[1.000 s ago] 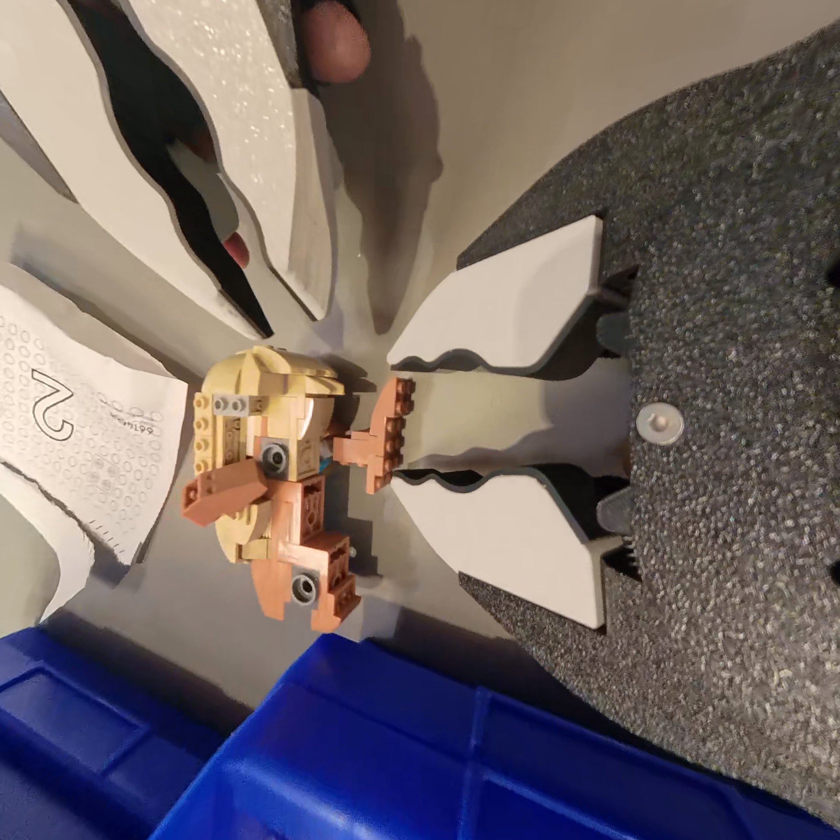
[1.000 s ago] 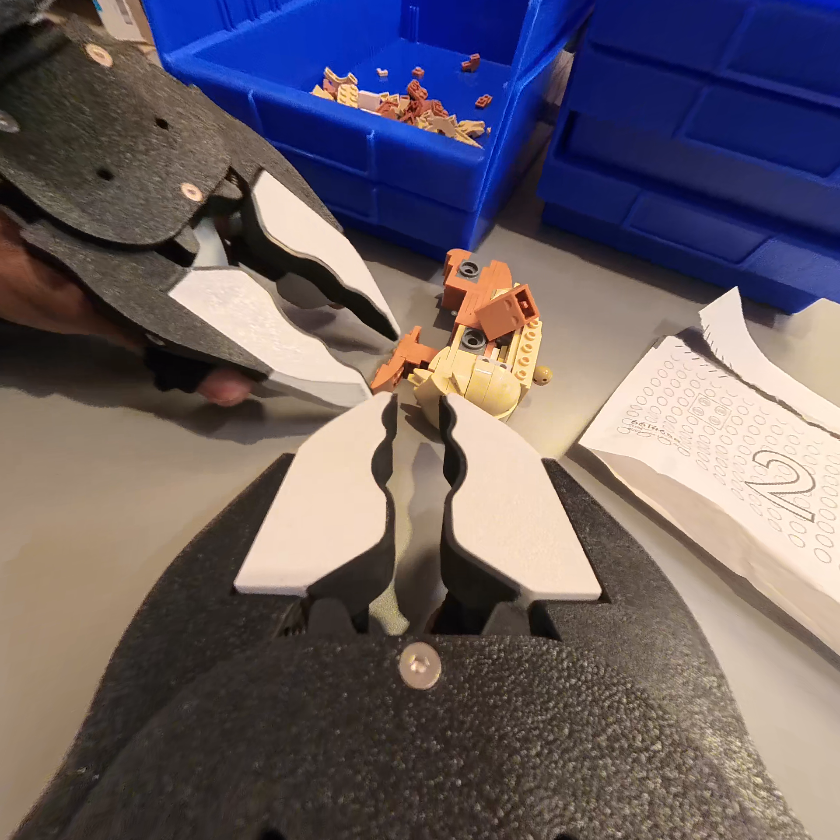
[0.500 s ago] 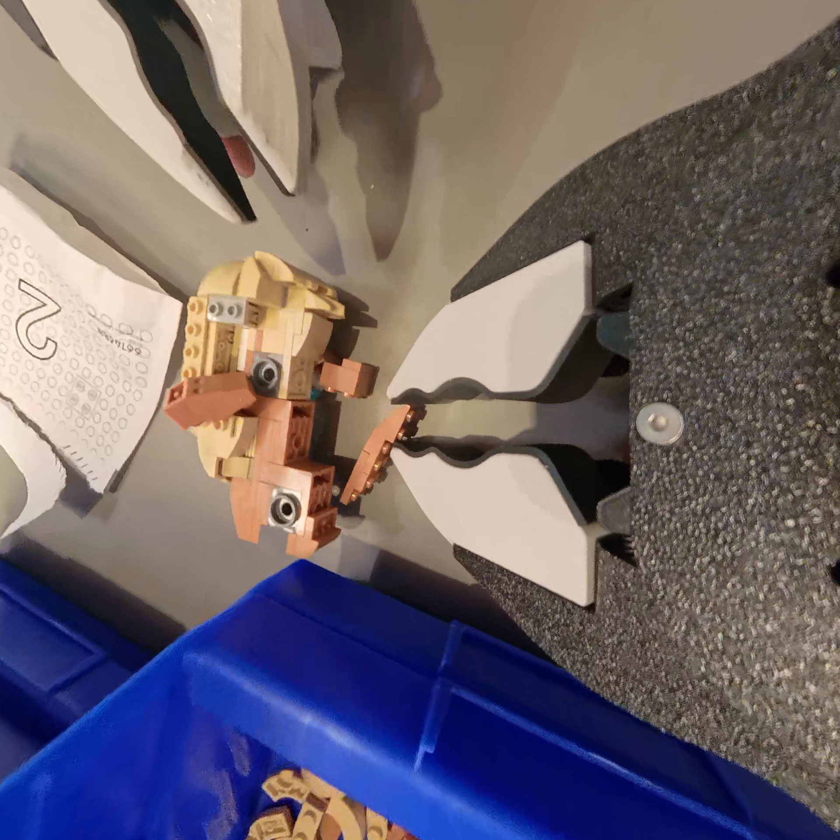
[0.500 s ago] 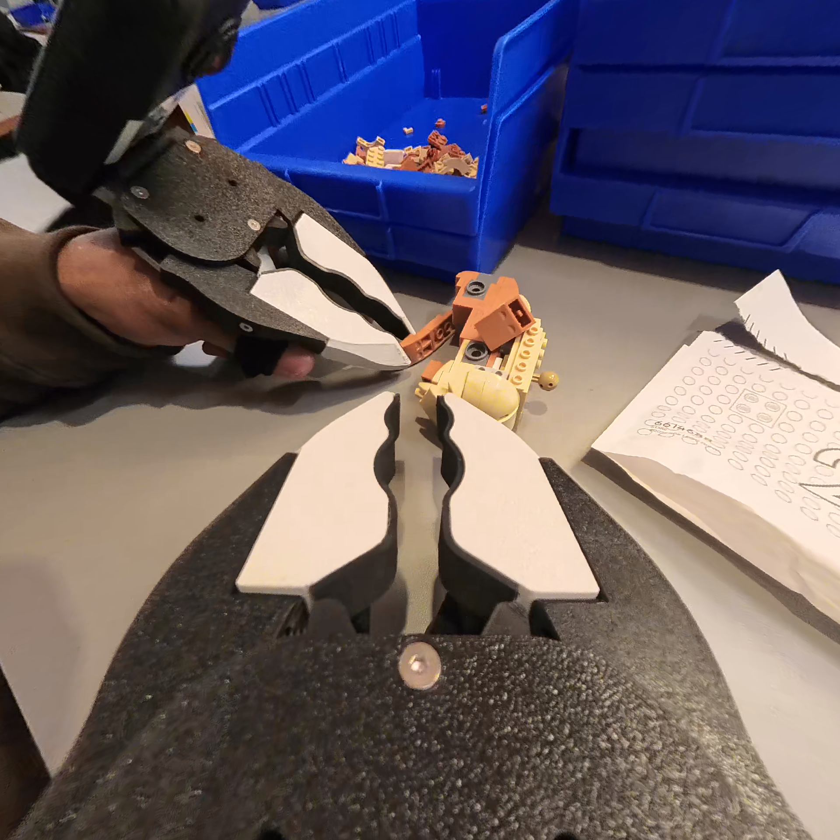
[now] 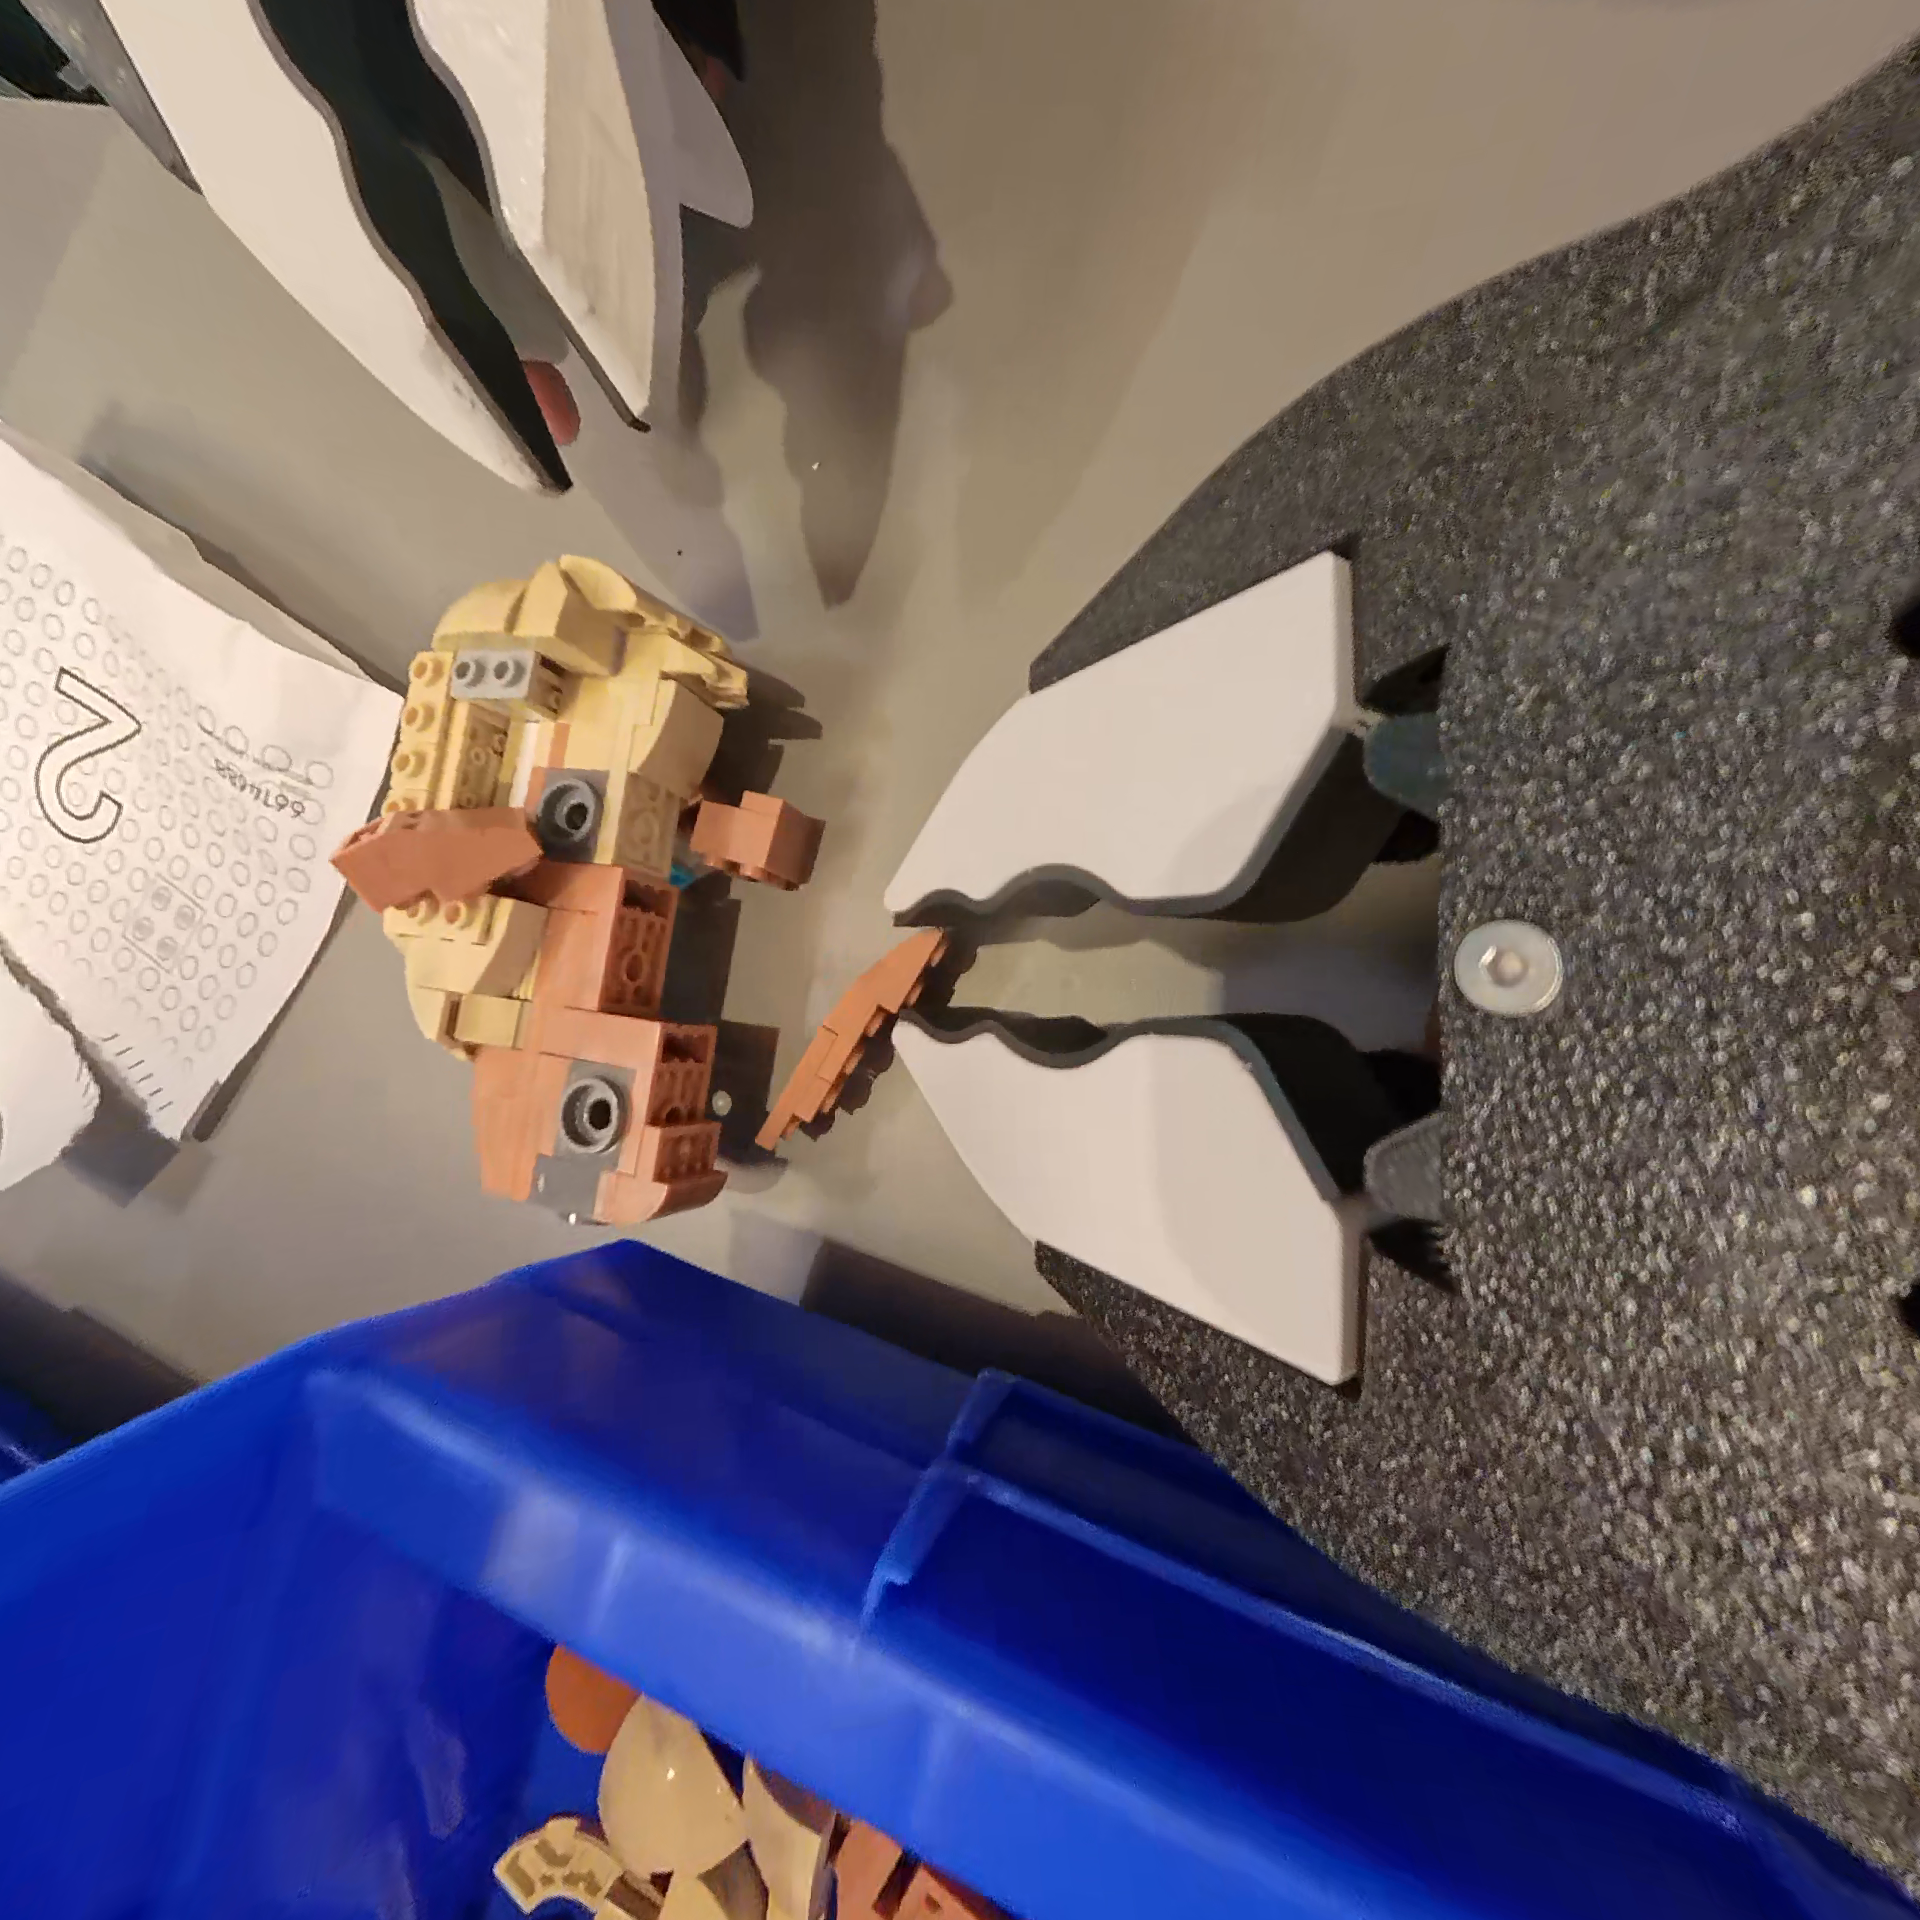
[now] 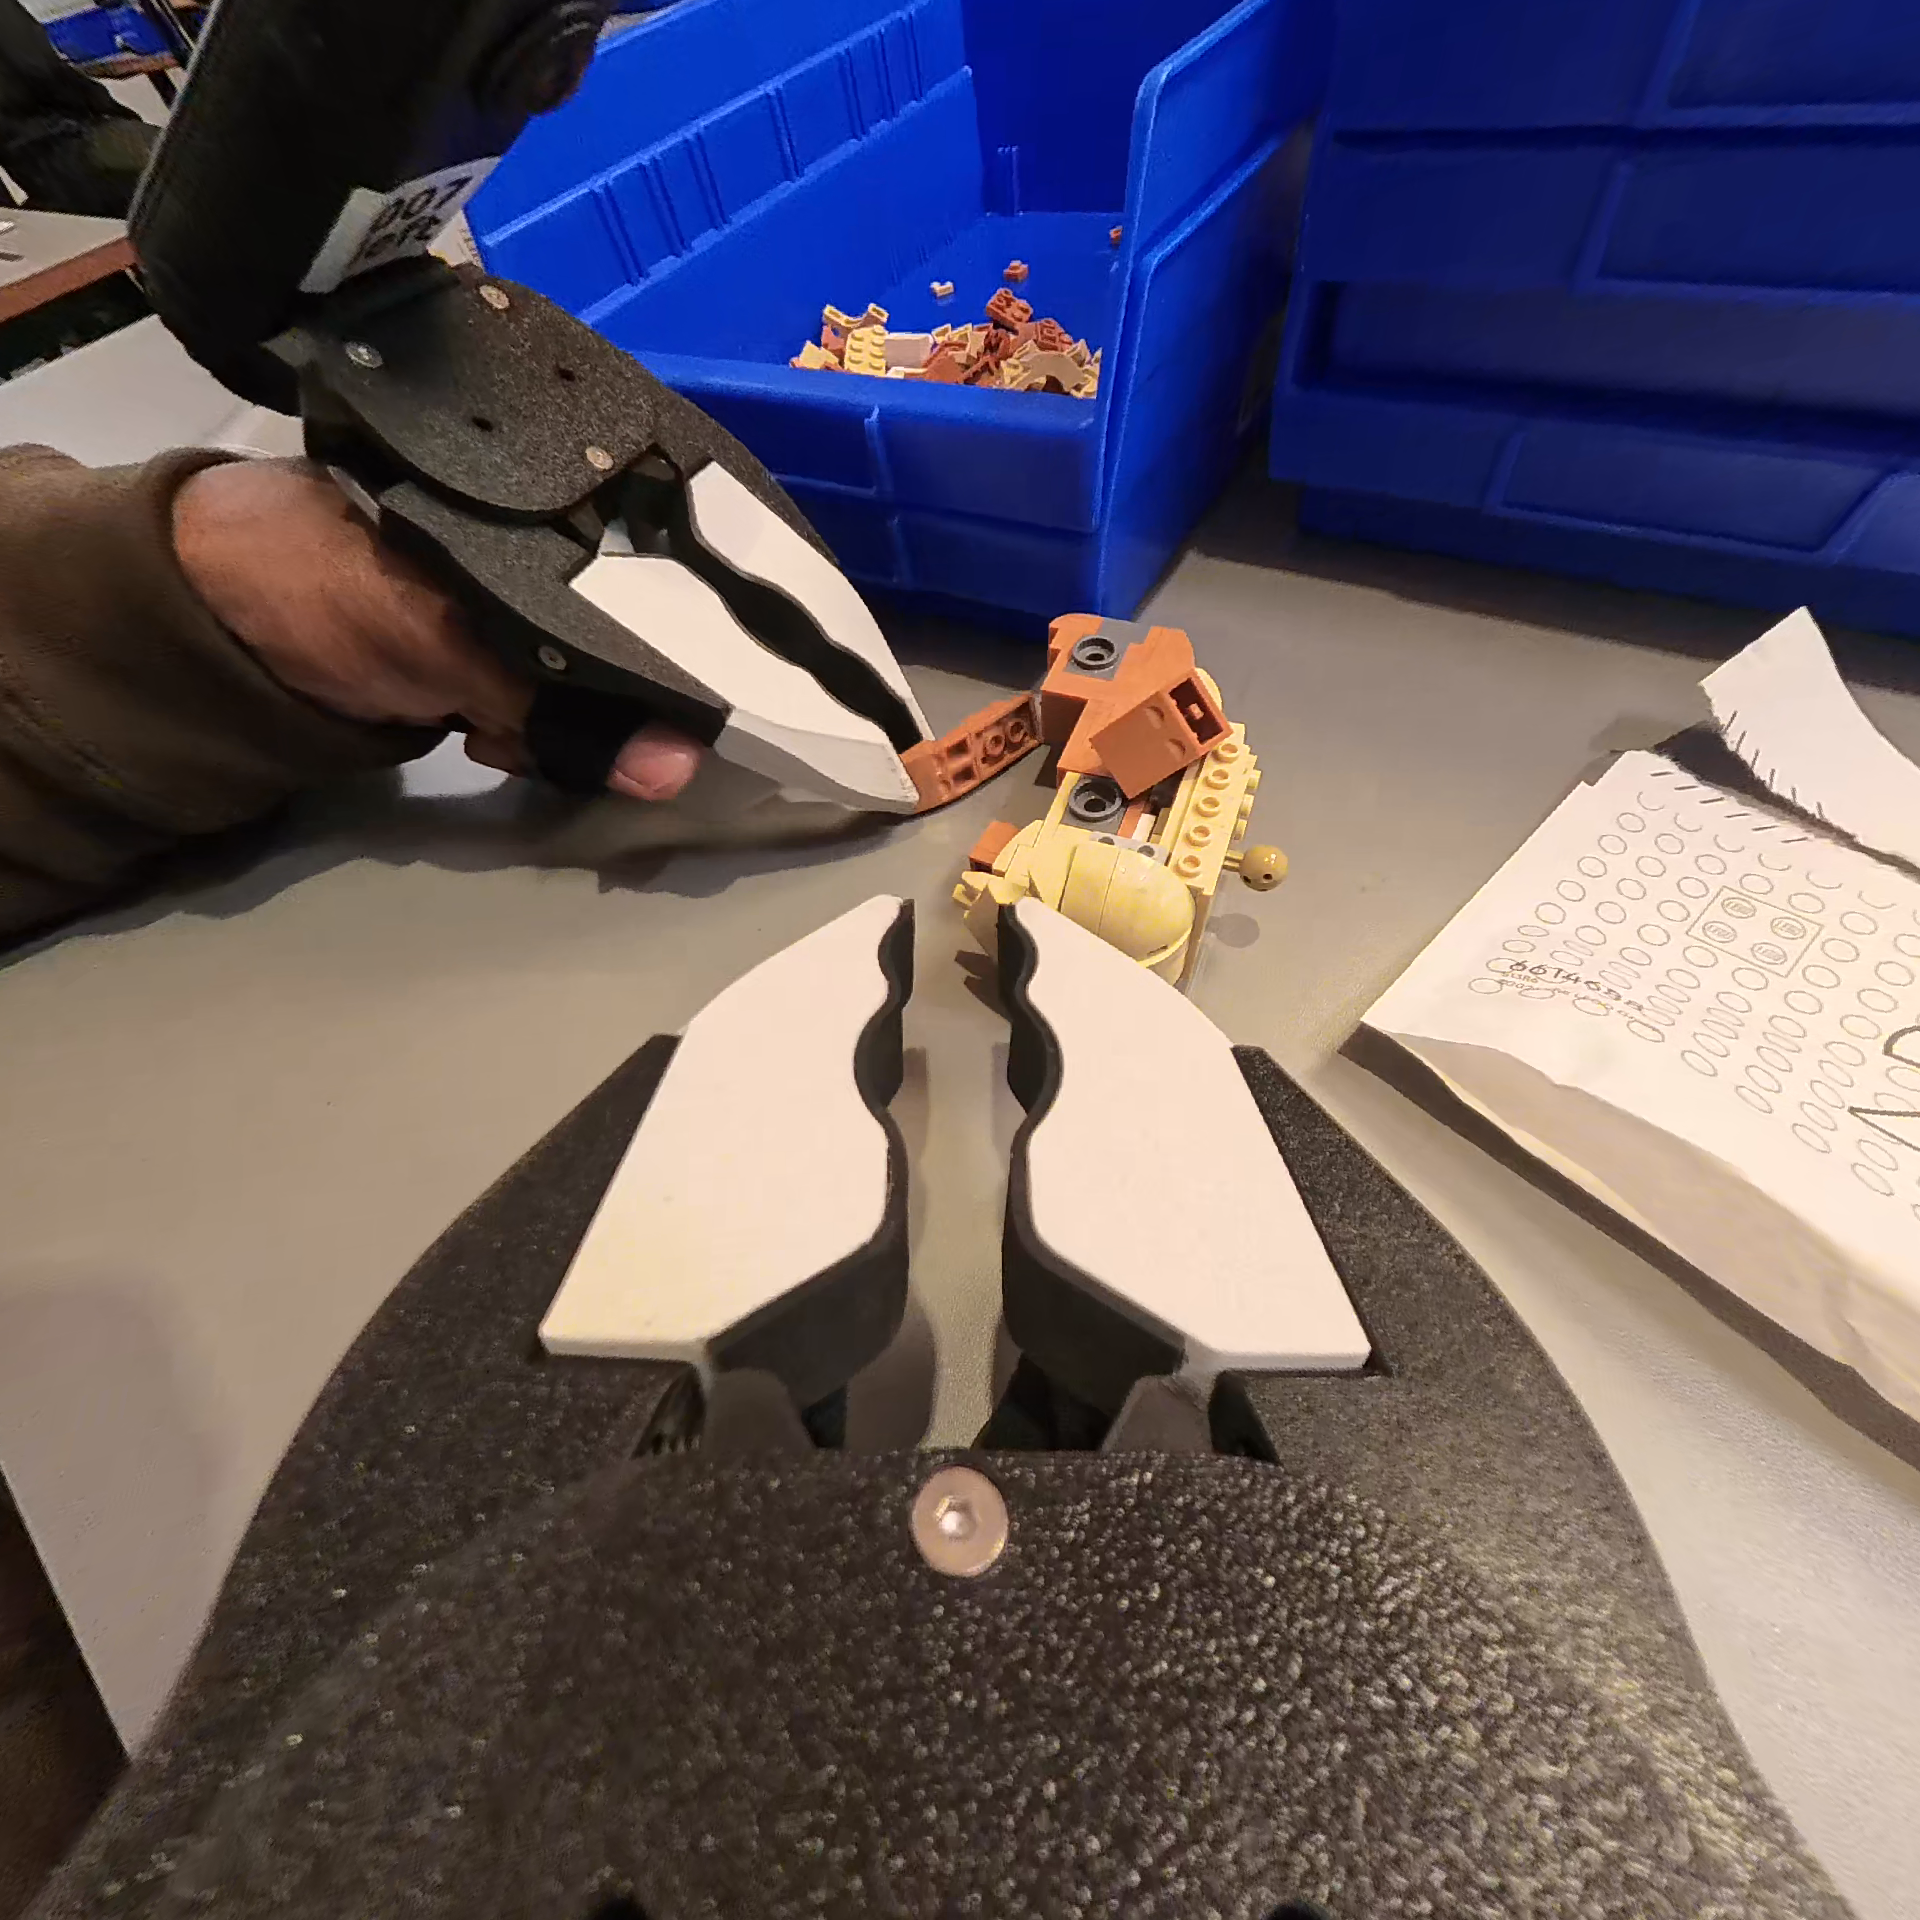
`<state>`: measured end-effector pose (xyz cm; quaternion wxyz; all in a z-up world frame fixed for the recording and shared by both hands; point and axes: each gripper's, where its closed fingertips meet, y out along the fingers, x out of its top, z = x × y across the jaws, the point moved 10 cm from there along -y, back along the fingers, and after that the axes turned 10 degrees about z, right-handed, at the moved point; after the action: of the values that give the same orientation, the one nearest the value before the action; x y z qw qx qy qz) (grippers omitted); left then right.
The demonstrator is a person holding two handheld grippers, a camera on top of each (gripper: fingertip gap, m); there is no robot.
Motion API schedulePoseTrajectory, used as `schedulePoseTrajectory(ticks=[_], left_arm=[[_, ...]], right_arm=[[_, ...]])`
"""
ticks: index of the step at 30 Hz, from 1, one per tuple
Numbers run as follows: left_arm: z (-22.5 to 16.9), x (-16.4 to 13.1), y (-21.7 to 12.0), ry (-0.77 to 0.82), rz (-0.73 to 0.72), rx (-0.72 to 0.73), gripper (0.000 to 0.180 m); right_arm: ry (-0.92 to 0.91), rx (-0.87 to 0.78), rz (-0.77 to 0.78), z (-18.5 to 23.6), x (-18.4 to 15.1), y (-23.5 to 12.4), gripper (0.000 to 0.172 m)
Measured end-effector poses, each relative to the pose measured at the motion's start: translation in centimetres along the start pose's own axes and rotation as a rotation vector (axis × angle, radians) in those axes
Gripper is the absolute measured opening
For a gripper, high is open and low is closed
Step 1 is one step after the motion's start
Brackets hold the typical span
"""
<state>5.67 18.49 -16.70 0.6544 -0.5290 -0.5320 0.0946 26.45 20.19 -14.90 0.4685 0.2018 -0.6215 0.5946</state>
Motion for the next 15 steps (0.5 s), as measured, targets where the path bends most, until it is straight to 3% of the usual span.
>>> schedulePoseTrajectory(ticks=[15], left_arm=[[-0.9,1.6,1.3,0.023,0.015,0.040,0.018]], right_arm=[[-0.016,-0.013,0.021,0.2,0.0,0.2,0.015]])
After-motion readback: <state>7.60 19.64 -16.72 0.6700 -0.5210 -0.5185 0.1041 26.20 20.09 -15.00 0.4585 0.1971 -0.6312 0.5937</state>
